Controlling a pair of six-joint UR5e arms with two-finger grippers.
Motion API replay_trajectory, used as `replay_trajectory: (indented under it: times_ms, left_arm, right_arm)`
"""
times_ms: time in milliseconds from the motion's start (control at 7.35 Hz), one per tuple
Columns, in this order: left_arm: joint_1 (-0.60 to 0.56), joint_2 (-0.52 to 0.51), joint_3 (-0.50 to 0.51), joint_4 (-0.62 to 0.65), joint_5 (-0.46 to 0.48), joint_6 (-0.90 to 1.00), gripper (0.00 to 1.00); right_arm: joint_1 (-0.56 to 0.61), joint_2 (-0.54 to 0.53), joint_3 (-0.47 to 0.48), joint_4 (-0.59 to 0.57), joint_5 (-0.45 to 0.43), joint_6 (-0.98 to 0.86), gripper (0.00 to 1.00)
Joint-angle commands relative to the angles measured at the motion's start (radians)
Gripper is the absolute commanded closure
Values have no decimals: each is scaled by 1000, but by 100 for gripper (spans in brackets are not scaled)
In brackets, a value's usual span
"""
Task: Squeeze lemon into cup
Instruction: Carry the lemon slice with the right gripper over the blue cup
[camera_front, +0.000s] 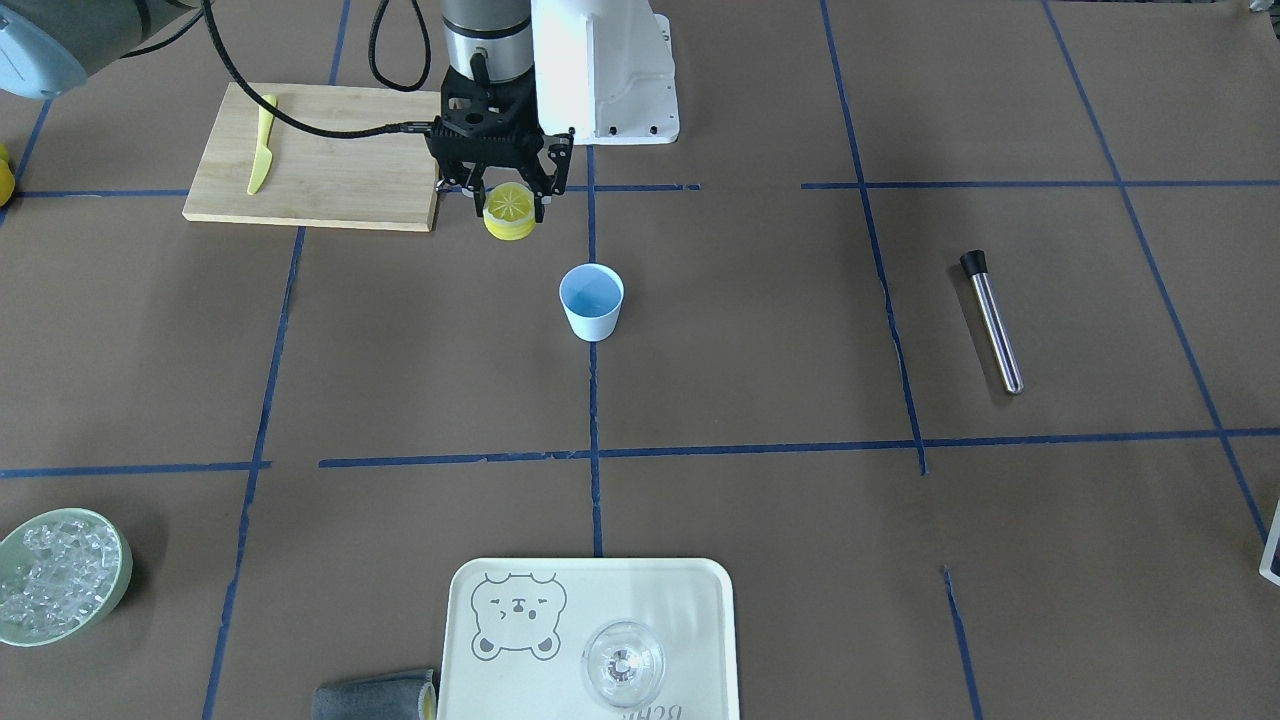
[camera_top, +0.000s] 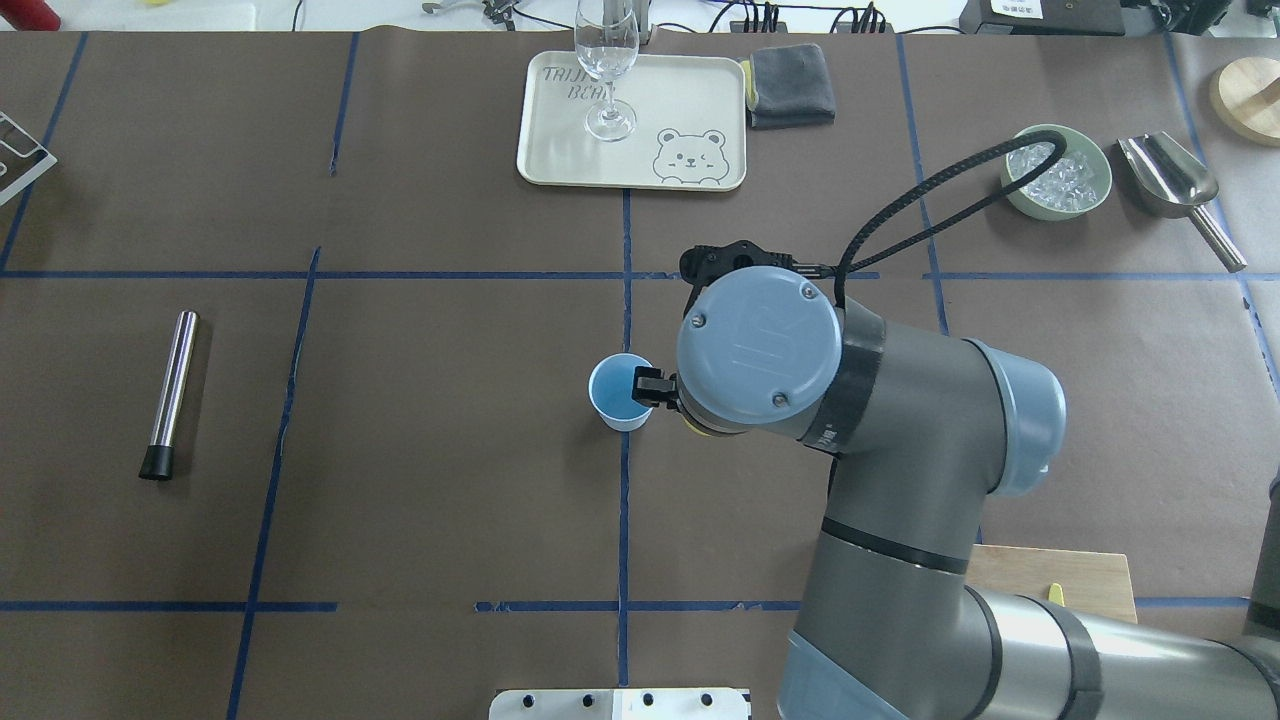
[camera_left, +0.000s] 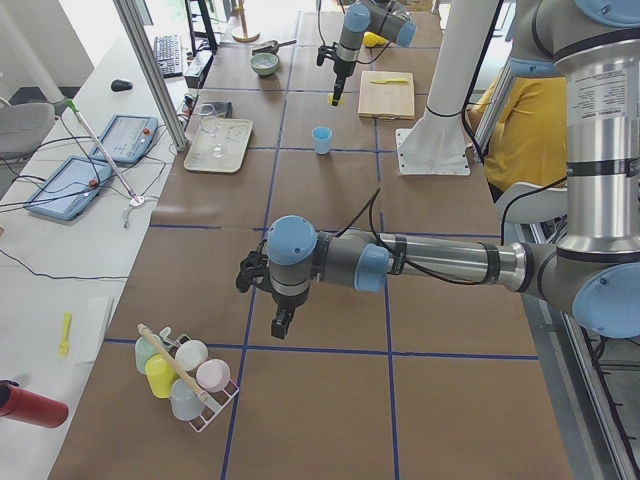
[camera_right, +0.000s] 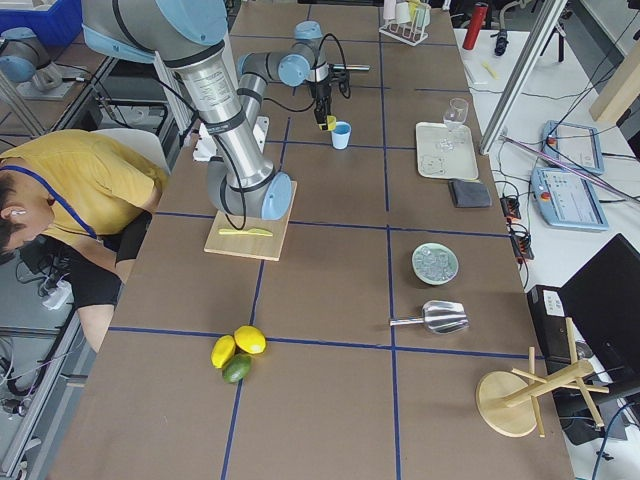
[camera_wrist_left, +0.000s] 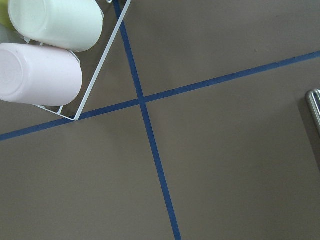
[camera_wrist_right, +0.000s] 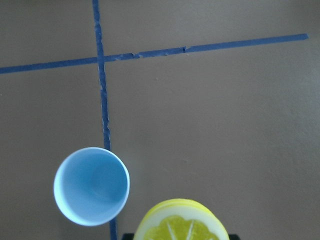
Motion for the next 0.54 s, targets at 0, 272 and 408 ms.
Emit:
replay_trajectory:
  times_ms: [0,272,408]
  left_arm:
    - [0,6,-1,0,-1,1,0]
    - [0,6,2,0,-1,1,0]
    - [0,7,1,0,-1,0,0]
  right_arm:
    - [35,139,-172,6,14,-3,100]
    - [40,221,-320,53,14,-3,100]
    - [38,224,-336,61,14,-3,100]
